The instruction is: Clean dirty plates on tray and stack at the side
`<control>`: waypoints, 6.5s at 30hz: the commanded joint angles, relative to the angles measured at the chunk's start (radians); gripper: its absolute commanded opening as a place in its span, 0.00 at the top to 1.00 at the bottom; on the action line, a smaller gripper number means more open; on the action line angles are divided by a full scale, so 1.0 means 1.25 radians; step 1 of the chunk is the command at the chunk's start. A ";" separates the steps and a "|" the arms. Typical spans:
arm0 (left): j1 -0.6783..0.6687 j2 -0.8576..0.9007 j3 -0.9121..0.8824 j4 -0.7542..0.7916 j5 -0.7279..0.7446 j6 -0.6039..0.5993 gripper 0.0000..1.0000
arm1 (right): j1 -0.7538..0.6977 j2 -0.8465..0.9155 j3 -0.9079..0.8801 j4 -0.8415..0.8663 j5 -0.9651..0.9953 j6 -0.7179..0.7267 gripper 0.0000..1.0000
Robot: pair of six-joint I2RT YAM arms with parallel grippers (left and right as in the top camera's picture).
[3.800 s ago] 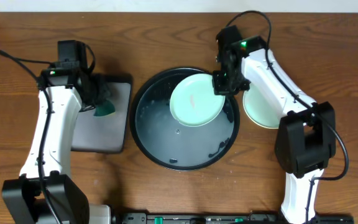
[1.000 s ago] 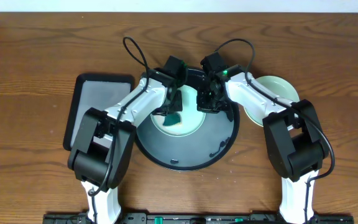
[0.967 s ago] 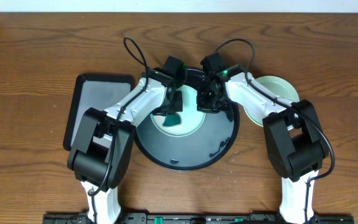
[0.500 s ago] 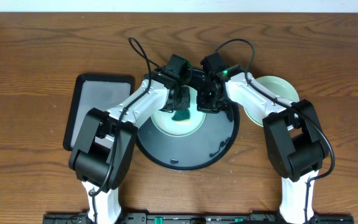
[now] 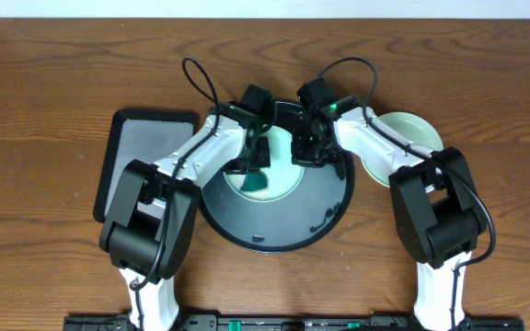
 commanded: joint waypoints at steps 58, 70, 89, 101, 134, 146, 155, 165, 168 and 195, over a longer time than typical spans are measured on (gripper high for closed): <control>0.299 -0.215 0.162 -0.205 -0.184 0.046 0.92 | 0.325 -0.288 0.068 -0.108 1.013 -0.294 0.99; 0.299 -0.215 0.162 -0.202 -0.182 0.042 0.92 | 0.417 -0.288 0.068 -0.089 1.324 -0.294 0.99; 0.299 -0.215 0.162 -0.202 -0.182 0.042 0.92 | 0.273 -0.288 0.048 -0.134 0.670 -0.180 0.99; 0.299 -0.215 0.162 -0.203 -0.182 0.042 0.92 | -0.027 -0.360 0.048 -0.117 0.158 -0.190 0.99; 0.300 -0.215 0.159 -0.227 -0.182 0.052 0.92 | -0.582 -0.381 -0.326 0.113 0.169 -0.215 0.87; 0.363 -0.210 0.059 -0.226 -0.181 0.159 0.93 | -0.554 -0.382 -0.297 0.056 0.043 -0.298 0.39; 0.388 -0.203 -0.079 -0.061 -0.179 0.222 0.90 | -0.488 -0.387 -0.177 -0.062 0.063 -0.310 0.12; 0.388 -0.210 -0.074 -0.043 -0.179 0.197 0.38 | -0.450 -0.454 -0.036 -0.162 0.113 -0.309 0.01; 0.387 -0.244 -0.012 -0.104 -0.178 0.179 0.38 | -0.442 -0.502 -0.020 -0.165 0.113 -0.309 0.01; 0.388 -0.439 0.042 -0.143 -0.177 0.146 0.22 | -0.441 -0.907 -0.016 -0.169 -0.025 -0.309 0.01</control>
